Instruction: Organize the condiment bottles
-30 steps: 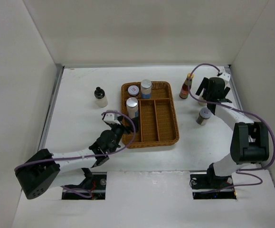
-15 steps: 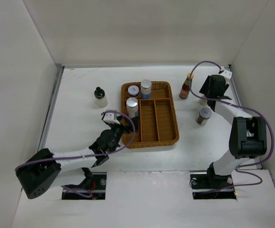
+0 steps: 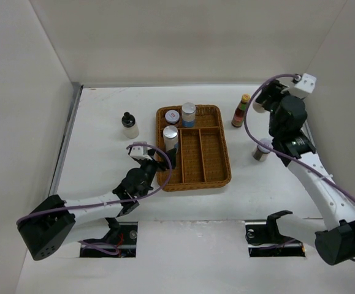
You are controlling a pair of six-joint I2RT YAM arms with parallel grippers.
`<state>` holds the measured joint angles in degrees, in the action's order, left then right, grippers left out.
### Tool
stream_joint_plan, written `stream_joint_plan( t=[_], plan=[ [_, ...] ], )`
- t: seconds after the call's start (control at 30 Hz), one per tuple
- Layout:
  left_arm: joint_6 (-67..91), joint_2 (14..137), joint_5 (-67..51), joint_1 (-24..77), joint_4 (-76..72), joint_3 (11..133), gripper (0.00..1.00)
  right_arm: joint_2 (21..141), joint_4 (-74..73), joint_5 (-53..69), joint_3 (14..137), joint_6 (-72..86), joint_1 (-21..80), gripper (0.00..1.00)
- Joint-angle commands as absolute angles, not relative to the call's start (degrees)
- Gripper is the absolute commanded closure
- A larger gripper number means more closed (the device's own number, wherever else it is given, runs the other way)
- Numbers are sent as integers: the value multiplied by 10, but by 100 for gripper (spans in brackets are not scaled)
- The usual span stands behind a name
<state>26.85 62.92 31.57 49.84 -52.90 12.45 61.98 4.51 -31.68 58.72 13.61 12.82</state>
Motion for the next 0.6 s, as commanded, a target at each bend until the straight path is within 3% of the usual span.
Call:
stream_joint_plan(
  t=[0.0,0.17,0.37,0.57],
  plan=[
    [272,603,342,487,-555,114,0,658,85,-288,647,124,199,48],
    [273,562,385,463,-510,105,0,794,119,-259,712,130,270,47],
    [275,555,386,450,-498,105,0,943,151,-208,779,150,276,47],
    [276,565,383,450,-501,107,0,1017,170,-197,801,163,276,47]
  ],
)
